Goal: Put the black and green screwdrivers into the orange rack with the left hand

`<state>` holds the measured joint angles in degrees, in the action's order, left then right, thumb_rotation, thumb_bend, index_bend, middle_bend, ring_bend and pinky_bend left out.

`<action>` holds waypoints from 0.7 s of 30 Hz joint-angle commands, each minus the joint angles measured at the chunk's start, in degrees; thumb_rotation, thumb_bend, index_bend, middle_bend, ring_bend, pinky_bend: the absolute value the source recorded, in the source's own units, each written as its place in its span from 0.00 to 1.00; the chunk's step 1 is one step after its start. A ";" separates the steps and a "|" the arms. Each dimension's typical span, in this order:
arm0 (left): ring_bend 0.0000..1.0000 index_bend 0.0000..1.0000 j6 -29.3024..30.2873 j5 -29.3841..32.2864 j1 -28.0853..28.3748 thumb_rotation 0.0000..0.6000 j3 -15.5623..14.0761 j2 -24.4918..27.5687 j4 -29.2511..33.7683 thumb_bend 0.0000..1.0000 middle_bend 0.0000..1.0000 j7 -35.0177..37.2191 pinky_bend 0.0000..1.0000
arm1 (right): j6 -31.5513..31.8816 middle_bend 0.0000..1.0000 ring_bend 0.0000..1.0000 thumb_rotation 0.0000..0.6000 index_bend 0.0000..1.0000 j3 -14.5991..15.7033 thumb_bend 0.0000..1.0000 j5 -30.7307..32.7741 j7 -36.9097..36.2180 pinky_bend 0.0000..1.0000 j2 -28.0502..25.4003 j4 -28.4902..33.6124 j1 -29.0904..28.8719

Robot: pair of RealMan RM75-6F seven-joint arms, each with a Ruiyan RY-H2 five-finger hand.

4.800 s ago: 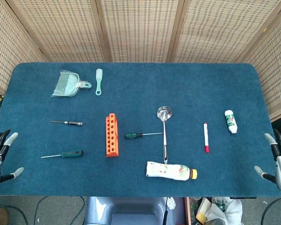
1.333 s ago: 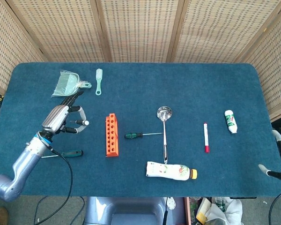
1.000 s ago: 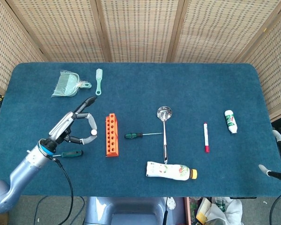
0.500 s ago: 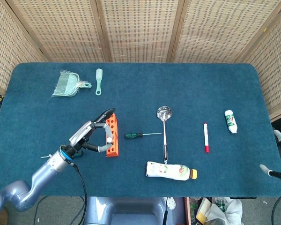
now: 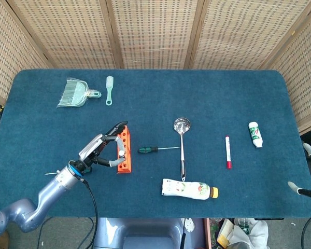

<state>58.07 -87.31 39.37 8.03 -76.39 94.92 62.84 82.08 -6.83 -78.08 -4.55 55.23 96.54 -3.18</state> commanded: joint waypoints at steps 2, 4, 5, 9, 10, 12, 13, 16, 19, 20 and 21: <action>0.00 0.69 -0.47 0.10 0.27 1.00 -0.25 0.16 0.03 0.50 0.00 0.25 0.00 | 0.00 0.00 0.00 1.00 0.00 0.00 0.00 0.02 0.14 0.00 0.03 0.06 -0.02; 0.00 0.69 -0.75 0.22 0.38 1.00 -0.39 0.22 -0.03 0.50 0.00 0.18 0.00 | -0.01 0.00 0.00 1.00 0.00 0.02 0.00 0.04 0.20 0.00 0.04 0.09 -0.02; 0.00 0.69 -0.88 0.31 0.44 1.00 -0.45 0.24 -0.12 0.50 0.00 0.06 0.00 | -0.05 0.00 0.00 1.00 0.00 0.02 0.00 0.06 0.23 0.00 0.04 0.09 -0.03; 0.00 0.70 -0.90 0.80 0.43 1.00 -0.50 0.28 -0.39 0.50 0.00 -0.11 0.00 | -0.14 0.00 0.00 1.00 0.00 -0.02 0.00 0.22 0.31 0.00 0.11 0.08 -0.09; 0.00 0.70 -0.88 0.81 0.42 1.00 -0.54 0.32 -0.40 0.50 0.00 -0.14 0.00 | -0.13 0.00 0.00 1.00 0.00 -0.02 0.00 0.23 0.35 0.00 0.12 0.08 -0.09; 0.00 0.70 -0.81 0.70 0.41 1.00 -0.68 0.36 -0.49 0.50 0.00 -0.20 0.00 | -0.11 0.00 0.00 1.00 0.00 -0.01 0.00 0.23 0.41 0.00 0.12 0.07 -0.08; 0.00 0.70 -0.79 0.73 0.42 1.00 -0.67 0.33 -0.56 0.50 0.00 -0.12 0.00 | -0.13 0.00 0.00 1.00 0.00 0.00 0.00 0.23 0.43 0.00 0.13 0.07 -0.09; 0.00 0.70 -0.82 0.86 0.58 1.00 -0.54 0.17 -0.73 0.50 0.00 0.57 0.00 | -0.15 0.00 0.00 1.00 0.00 0.03 0.00 0.20 0.45 0.00 0.10 0.11 -0.10; 0.00 0.70 -0.43 0.73 0.69 1.00 -0.30 -0.16 -0.88 0.50 0.00 1.17 0.00 | -0.16 0.00 0.00 1.00 0.00 0.01 0.00 0.27 0.47 0.00 0.10 0.12 -0.10; 0.00 0.70 -0.36 0.67 0.74 1.00 -0.26 -0.22 -0.90 0.50 0.00 1.31 0.00 | -0.17 0.00 0.00 1.00 0.00 0.00 0.00 0.31 0.47 0.00 0.09 0.11 -0.10; 0.00 0.70 -0.32 0.61 0.80 1.00 -0.22 -0.28 -0.93 0.50 0.00 1.39 0.00 | -0.19 0.00 0.00 1.00 0.00 0.00 0.00 0.33 0.47 0.00 0.10 0.09 -0.11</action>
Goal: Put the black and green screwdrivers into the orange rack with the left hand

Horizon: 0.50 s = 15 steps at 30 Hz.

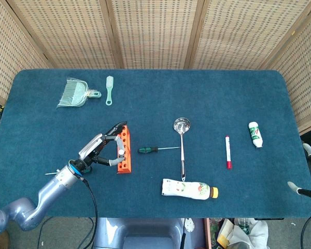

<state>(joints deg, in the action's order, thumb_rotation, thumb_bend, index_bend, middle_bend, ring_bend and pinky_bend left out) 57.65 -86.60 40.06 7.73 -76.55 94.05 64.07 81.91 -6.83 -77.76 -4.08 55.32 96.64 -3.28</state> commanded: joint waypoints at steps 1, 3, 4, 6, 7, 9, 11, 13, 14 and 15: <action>0.00 0.70 0.10 -0.18 0.26 1.00 0.16 -0.22 -0.08 0.50 0.00 0.15 0.00 | -0.07 0.00 0.00 1.00 0.00 0.00 0.00 0.05 0.00 0.00 0.00 -0.01 -0.03; 0.00 0.70 0.06 -0.17 0.43 1.00 0.23 -0.44 -0.11 0.50 0.00 0.03 0.00 | -0.09 0.00 0.00 1.00 0.00 -0.01 0.00 0.06 0.02 0.00 0.00 -0.02 -0.04; 0.00 0.70 0.00 -0.13 0.52 1.00 0.25 -0.52 -0.12 0.50 0.00 -0.03 0.00 | -0.09 0.00 0.00 1.00 0.00 -0.01 0.00 0.08 0.04 0.00 0.00 -0.02 -0.04; 0.00 0.70 -0.22 -0.01 0.68 1.00 0.24 -0.73 -0.17 0.50 0.00 -0.22 0.00 | -0.13 0.00 0.00 1.00 0.00 -0.02 0.00 0.11 -0.03 0.00 -0.03 -0.01 -0.05; 0.00 0.70 -0.34 0.08 0.76 1.00 0.21 -0.93 -0.26 0.50 0.00 -0.36 0.00 | -0.14 0.00 0.00 1.00 0.00 -0.02 0.00 0.09 -0.09 0.00 -0.06 0.00 -0.05; 0.00 0.70 -0.52 0.26 0.85 1.00 0.16 -1.21 -0.37 0.50 0.00 -0.49 0.00 | -0.15 0.00 0.00 1.00 0.00 -0.02 0.00 0.07 -0.12 0.00 -0.08 0.00 -0.06; 0.00 0.70 -0.80 0.54 0.92 1.00 -0.03 -1.86 -0.71 0.50 0.00 -0.61 0.00 | -0.15 0.00 0.00 1.00 0.00 -0.03 0.00 0.12 -0.31 0.00 -0.15 0.00 -0.03; 0.00 0.70 -0.74 0.87 0.88 1.00 -0.05 -2.51 -1.29 0.50 0.00 -1.07 0.00 | -0.21 0.00 0.00 1.00 0.00 -0.01 0.00 0.13 -0.52 0.00 -0.22 0.00 -0.01; 0.00 0.70 -0.75 1.21 0.81 1.00 -0.06 -2.87 -1.54 0.50 0.00 -1.32 0.00 | -0.24 0.00 0.00 1.00 0.00 0.00 0.00 0.10 -0.54 0.00 -0.24 -0.02 -0.02; 0.00 0.70 -0.94 1.58 0.78 1.00 -0.12 -3.23 -1.71 0.50 0.00 -1.52 0.00 | -0.29 0.00 0.00 1.00 0.00 0.05 0.00 0.04 -0.54 0.00 -0.25 -0.01 -0.04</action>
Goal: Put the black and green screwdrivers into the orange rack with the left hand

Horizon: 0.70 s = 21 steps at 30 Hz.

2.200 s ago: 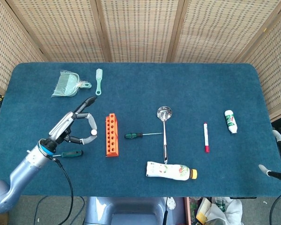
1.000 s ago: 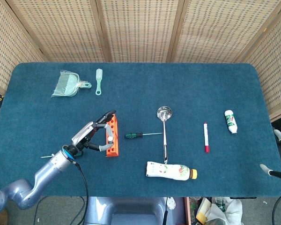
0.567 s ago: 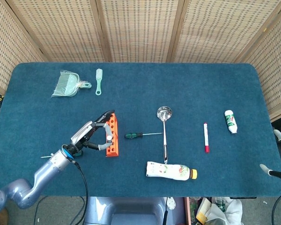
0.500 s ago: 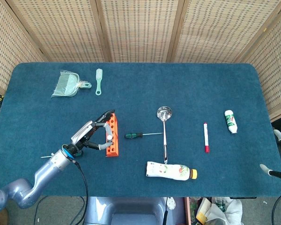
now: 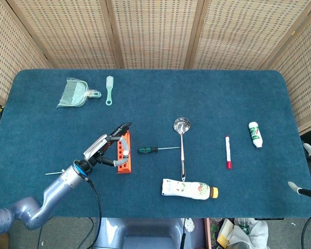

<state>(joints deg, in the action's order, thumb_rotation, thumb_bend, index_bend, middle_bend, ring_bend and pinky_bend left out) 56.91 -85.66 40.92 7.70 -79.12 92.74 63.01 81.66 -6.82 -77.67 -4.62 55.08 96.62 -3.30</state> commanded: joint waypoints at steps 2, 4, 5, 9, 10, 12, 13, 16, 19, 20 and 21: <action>0.00 0.70 -0.39 0.77 -0.07 1.00 -0.23 -0.96 -0.53 0.50 0.00 -0.61 0.00 | -0.08 0.00 0.00 1.00 0.00 0.08 0.00 -0.13 -0.04 0.00 -0.01 0.00 -0.02; 0.00 0.70 -0.46 0.89 -0.11 1.00 -0.33 -1.34 -0.79 0.50 0.00 -0.80 0.00 | -0.10 0.00 0.00 1.00 0.00 0.11 0.00 -0.18 0.01 0.00 0.01 0.03 -0.04; 0.00 0.70 -0.43 0.94 -0.16 1.00 -0.37 -1.53 -0.93 0.50 0.00 -0.92 0.00 | -0.08 0.00 0.00 1.00 0.00 0.10 0.00 -0.17 0.02 0.00 -0.01 0.06 -0.04; 0.00 0.70 -0.50 1.13 -0.37 1.00 -0.68 -2.10 -1.63 0.50 0.00 -1.46 0.00 | -0.14 0.00 0.00 1.00 0.00 0.11 0.00 -0.12 -0.16 0.00 -0.09 0.07 -0.03; 0.00 0.70 -0.53 1.19 -0.43 1.00 -0.78 -2.23 -1.88 0.50 0.00 -1.74 0.00 | -0.17 0.00 0.00 1.00 0.00 0.09 0.00 -0.10 -0.20 0.00 -0.11 0.06 -0.05; 0.00 0.70 -0.38 1.35 -0.66 1.00 -0.99 -2.55 -2.50 0.50 0.00 -2.83 0.00 | -0.27 0.00 0.00 1.00 0.00 0.09 0.00 -0.03 -0.37 0.00 -0.15 0.03 -0.05; 0.00 0.70 -0.15 1.54 -0.83 1.00 -1.02 -2.83 -2.92 0.50 0.00 -3.76 0.00 | -0.35 0.00 0.00 1.00 0.00 0.09 0.00 0.00 -0.46 0.00 -0.17 -0.01 -0.08; 0.00 0.70 0.02 2.29 -1.28 1.00 -1.45 -3.82 -4.29 0.50 0.00 -7.81 0.00 | -0.55 0.00 0.00 1.00 0.00 0.11 0.00 0.06 -0.57 0.00 -0.19 -0.01 -0.15; 0.00 0.70 -0.20 3.04 -1.61 1.00 -1.57 -4.52 -4.76 0.50 0.00 -8.79 0.00 | -0.53 0.00 0.00 1.00 0.00 0.11 0.00 0.02 -0.43 0.00 -0.15 0.05 -0.18; 0.00 0.70 -0.22 3.19 -1.69 1.00 -1.55 -4.72 -4.94 0.50 0.00 -8.97 0.00 | -0.54 0.00 0.00 1.00 0.00 0.11 0.00 0.03 -0.42 0.00 -0.15 0.06 -0.18; 0.00 0.70 -0.25 3.34 -1.76 1.00 -1.54 -4.94 -5.14 0.50 0.00 -9.13 0.00 | -0.56 0.00 0.00 1.00 0.00 0.12 0.00 0.04 -0.40 0.00 -0.15 0.06 -0.19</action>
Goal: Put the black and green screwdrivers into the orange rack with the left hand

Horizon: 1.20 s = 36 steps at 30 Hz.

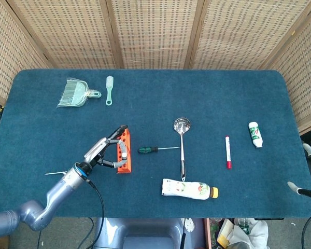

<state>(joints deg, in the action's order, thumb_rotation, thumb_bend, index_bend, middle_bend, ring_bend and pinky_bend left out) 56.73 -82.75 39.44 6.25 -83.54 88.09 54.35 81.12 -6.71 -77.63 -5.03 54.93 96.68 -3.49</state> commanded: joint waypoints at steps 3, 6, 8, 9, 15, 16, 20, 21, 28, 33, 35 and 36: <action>0.00 0.70 -0.23 0.60 -0.48 1.00 -0.21 -1.17 -1.19 0.50 0.00 -0.79 0.00 | -0.08 0.00 0.00 1.00 0.00 -0.02 0.00 0.09 0.01 0.00 0.03 -0.05 -0.05; 0.00 0.70 -0.36 0.51 -0.60 1.00 -0.27 -1.65 -1.77 0.50 0.00 -0.48 0.00 | -0.10 0.00 0.00 1.00 0.00 0.00 0.00 0.10 0.02 0.00 0.06 -0.10 -0.05; 0.00 0.70 -0.16 0.33 -0.75 1.00 -0.22 -2.11 -2.23 0.50 0.00 0.08 0.00 | -0.16 0.00 0.00 1.00 0.00 0.00 0.00 0.11 0.03 0.00 0.05 -0.11 -0.08; 0.00 0.70 -0.15 0.12 -0.80 1.00 -0.27 -2.37 -2.52 0.50 0.00 0.55 0.00 | -0.20 0.00 0.00 1.00 0.00 -0.02 0.00 0.17 -0.06 0.00 0.03 -0.12 -0.09; 0.00 0.70 -0.23 -1.45 -0.74 1.00 -0.83 -2.56 -2.90 0.50 0.00 1.17 0.00 | -0.31 0.00 0.00 1.00 0.00 -0.02 0.00 0.24 -0.26 0.00 0.00 -0.20 -0.12; 0.00 0.70 -0.29 -1.61 -0.71 1.00 -0.94 -2.59 -3.03 0.50 0.00 0.98 0.00 | -0.30 0.00 0.00 1.00 0.00 -0.02 0.00 0.22 -0.23 0.00 -0.01 -0.20 -0.12; 0.00 0.70 -0.22 -1.51 -0.79 1.00 -0.94 -3.15 -3.65 0.50 0.00 0.02 0.00 | -0.27 0.00 0.00 1.00 0.00 -0.01 0.00 0.17 -0.29 0.00 -0.05 -0.16 -0.11; 0.00 0.70 -0.26 -1.39 -0.80 1.00 -0.90 -3.34 -3.85 0.50 0.00 -0.10 0.00 | -0.29 0.00 0.00 1.00 0.00 -0.01 0.00 0.18 -0.34 0.00 -0.06 -0.16 -0.11; 0.00 0.70 -0.87 -1.32 -0.53 1.00 -0.79 -4.10 -4.66 0.50 0.00 -0.49 0.00 | -0.49 0.00 0.00 1.00 0.00 0.00 0.00 0.29 -0.34 0.00 -0.06 -0.24 -0.19; 0.00 0.70 -1.00 -1.56 -0.50 1.00 -0.99 -4.37 -4.89 0.50 0.00 -0.78 0.00 | -0.58 0.00 0.00 1.00 0.00 -0.05 0.00 0.43 -0.63 0.00 -0.14 -0.26 -0.20; 0.00 0.70 -0.90 -1.58 -0.57 1.00 -1.00 -4.43 -4.95 0.50 0.00 -0.84 0.00 | -0.53 0.00 0.00 1.00 0.00 -0.06 0.00 0.40 -0.74 0.00 -0.19 -0.29 -0.17; 0.00 0.70 -0.84 -1.61 -0.62 1.00 -1.02 -4.42 -4.95 0.50 0.00 -0.86 0.00 | -0.50 0.00 0.00 1.00 0.00 -0.05 0.00 0.37 -0.81 0.00 -0.21 -0.29 -0.15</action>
<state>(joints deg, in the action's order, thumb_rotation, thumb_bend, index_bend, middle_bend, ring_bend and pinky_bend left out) 55.89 -84.36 38.82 5.24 -87.96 83.14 53.48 80.61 -6.76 -77.26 -5.83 54.73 96.40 -3.65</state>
